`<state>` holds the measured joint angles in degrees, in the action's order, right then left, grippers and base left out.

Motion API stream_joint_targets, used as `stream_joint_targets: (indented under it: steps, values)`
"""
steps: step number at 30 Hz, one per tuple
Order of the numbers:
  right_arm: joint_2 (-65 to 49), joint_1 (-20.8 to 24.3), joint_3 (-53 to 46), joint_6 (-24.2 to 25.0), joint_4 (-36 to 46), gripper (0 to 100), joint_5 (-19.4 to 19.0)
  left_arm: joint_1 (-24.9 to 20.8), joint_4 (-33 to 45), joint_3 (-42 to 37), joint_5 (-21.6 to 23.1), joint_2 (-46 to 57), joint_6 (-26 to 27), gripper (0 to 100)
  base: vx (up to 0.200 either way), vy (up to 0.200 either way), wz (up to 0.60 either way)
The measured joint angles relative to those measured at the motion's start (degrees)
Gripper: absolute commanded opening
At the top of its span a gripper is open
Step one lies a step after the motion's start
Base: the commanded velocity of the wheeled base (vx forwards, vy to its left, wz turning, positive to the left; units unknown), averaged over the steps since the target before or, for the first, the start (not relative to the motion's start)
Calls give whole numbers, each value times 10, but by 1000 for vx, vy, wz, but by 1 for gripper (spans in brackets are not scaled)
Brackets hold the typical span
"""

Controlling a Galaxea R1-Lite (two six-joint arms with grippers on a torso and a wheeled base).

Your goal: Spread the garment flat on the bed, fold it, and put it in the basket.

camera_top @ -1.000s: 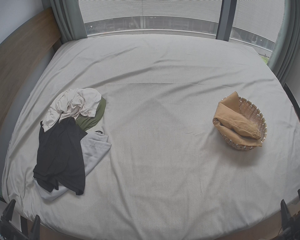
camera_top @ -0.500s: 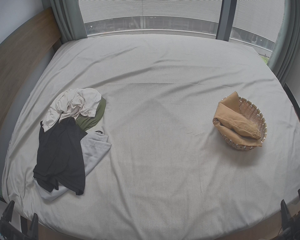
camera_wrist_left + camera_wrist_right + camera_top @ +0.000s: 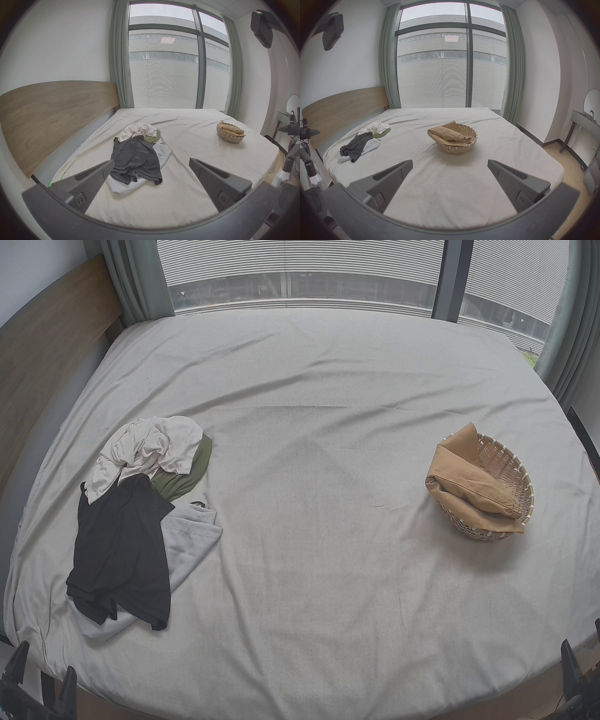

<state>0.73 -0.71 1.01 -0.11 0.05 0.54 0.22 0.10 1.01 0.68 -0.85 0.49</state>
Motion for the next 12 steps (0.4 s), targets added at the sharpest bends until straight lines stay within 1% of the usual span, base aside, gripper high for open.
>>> stream_joint_targets:
  steps: [12]
  values:
    - [0,-1,0,-1,0,100,0,0,0,0,-1,0,-3,100,0,0,0]
